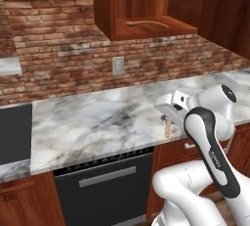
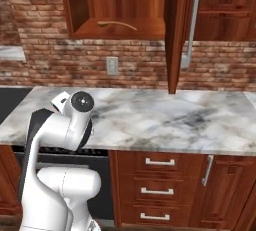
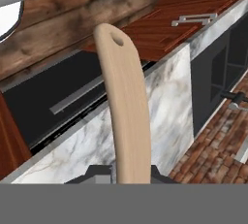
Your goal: Organize the utensils by type. Pick up the wooden spoons from the counter and place them in the open cabinet. Then pick up the metallic utensils from the counter and place them in the open drawer.
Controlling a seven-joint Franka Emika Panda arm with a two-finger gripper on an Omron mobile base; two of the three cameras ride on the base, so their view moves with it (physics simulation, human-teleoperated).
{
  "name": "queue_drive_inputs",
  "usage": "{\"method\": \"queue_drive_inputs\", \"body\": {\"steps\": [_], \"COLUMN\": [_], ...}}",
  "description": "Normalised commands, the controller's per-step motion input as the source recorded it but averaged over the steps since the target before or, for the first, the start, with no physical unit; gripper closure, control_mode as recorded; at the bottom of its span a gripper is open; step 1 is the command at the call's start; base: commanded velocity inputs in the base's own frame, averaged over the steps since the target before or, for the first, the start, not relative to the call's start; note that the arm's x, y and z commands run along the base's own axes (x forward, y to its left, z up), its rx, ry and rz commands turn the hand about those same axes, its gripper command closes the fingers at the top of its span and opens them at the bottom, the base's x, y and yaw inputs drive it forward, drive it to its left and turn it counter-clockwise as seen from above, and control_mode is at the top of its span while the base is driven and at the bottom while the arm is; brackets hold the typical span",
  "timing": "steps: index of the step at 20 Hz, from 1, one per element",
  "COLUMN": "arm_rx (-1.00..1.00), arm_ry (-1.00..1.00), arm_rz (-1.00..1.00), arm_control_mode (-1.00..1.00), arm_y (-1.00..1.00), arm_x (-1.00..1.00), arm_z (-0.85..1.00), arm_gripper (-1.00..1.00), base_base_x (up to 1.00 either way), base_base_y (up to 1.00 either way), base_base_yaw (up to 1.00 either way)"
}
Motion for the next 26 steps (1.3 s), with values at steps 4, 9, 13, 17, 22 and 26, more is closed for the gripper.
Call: {"method": "queue_drive_inputs", "body": {"steps": [4,9,13,17,22,26], "arm_rx": [0.0,0.0,0.0,0.0,0.0,0.0], "arm_ry": [0.0,0.0,0.0,0.0,0.0,0.0], "arm_rz": [0.0,0.0,0.0,0.0,0.0,0.0], "arm_control_mode": [1.0,1.0,1.0,1.0,1.0,1.0], "arm_y": [0.0,0.0,0.0,0.0,0.0,0.0], "arm_x": [0.0,0.0,0.0,0.0,0.0,0.0], "arm_z": [0.0,0.0,0.0,0.0,0.0,0.0], "arm_gripper": [1.0,1.0,1.0,1.0,1.0,1.0], "base_base_x": [0.48,0.33,0.27,0.28,0.3,0.36], "base_base_y": [-0.1,-0.24,-0.27,-0.32,-0.37,-0.21], "base_base_yaw": [0.0,0.0,0.0,0.0,0.0,0.0]}}
